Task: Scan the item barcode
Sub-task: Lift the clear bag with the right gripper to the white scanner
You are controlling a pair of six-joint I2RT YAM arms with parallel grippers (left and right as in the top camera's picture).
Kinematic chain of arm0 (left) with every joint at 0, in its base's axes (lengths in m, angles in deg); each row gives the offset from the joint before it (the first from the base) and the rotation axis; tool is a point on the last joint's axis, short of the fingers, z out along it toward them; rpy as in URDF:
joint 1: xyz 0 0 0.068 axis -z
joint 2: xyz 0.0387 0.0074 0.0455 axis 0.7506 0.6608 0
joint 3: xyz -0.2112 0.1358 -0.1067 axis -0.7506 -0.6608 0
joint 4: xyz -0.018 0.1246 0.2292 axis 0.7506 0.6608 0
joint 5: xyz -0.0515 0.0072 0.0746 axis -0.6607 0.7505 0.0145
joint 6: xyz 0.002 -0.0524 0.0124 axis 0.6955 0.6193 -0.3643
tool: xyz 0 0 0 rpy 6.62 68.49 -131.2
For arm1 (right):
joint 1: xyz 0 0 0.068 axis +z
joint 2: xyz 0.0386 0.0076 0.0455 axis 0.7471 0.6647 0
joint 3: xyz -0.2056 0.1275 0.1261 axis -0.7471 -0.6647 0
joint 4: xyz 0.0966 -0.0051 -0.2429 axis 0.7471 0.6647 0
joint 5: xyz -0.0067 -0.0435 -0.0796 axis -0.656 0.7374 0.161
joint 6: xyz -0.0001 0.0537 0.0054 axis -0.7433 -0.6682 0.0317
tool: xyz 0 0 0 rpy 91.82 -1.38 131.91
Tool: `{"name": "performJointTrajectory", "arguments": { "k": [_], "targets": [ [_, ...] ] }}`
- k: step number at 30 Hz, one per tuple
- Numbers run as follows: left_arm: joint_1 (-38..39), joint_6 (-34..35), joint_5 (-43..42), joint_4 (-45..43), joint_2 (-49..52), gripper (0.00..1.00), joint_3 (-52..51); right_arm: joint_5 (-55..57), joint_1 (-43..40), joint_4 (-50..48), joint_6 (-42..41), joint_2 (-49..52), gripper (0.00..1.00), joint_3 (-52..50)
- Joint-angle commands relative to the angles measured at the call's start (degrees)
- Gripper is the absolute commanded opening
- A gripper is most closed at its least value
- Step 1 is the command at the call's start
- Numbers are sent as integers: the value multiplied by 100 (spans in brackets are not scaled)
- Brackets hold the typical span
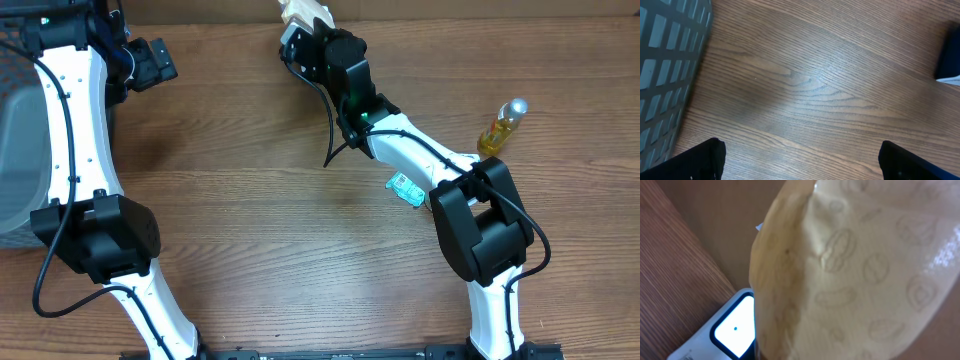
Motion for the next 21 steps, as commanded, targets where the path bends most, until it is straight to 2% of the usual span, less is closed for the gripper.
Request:
{"name": "performJointTrajectory", "arguments": {
  "k": [1, 21],
  "targets": [
    [50, 0, -2, -4, -9, 100, 76, -7, -31, -83, -664, 31, 4, 140],
    [50, 0, -4, -4, -9, 100, 76, -155, -164, 11, -675, 31, 4, 140]
  ]
}}
